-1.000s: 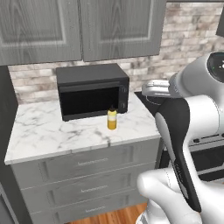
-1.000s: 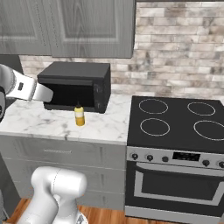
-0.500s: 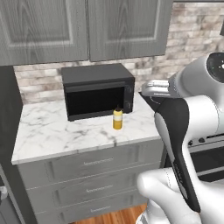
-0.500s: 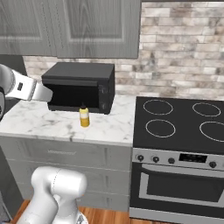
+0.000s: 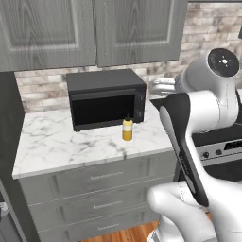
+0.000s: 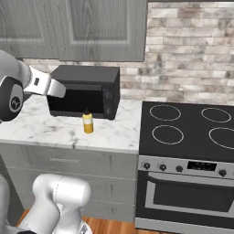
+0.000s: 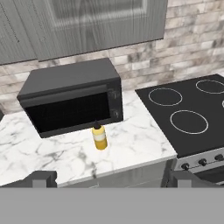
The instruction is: Place the mustard and mayonnaise from the counter to the top shelf of the fridge. If the existing items in the fridge are on the top shelf, move them to other shelves.
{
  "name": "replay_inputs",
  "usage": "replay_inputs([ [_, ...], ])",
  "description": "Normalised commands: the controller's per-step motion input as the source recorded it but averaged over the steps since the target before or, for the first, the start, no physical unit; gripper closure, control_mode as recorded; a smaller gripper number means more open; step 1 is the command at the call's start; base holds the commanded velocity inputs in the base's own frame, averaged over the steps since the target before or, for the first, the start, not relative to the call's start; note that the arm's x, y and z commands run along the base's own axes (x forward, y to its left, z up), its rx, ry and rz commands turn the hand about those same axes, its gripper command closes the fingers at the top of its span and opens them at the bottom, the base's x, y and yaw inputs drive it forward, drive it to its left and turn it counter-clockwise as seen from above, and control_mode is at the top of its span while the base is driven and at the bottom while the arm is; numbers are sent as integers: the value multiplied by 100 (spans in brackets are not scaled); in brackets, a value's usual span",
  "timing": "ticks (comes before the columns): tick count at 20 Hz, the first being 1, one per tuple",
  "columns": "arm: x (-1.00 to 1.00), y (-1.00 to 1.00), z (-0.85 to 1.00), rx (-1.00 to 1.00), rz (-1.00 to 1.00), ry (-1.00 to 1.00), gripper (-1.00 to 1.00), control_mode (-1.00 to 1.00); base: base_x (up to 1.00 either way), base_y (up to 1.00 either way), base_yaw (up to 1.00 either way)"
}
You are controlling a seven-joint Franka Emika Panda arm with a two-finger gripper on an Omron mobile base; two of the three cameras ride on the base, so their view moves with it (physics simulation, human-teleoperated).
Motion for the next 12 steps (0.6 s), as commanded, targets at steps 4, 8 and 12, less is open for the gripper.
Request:
replay_inputs([
  [4,42,-18,-1,0,1,3,-100,-100,0,0,0],
  [8,23,-4,-19,0,3,5,-100,-100,0,0,0],
  [12,19,0,-26,0,3,4,-100,-100,0,0,0],
])
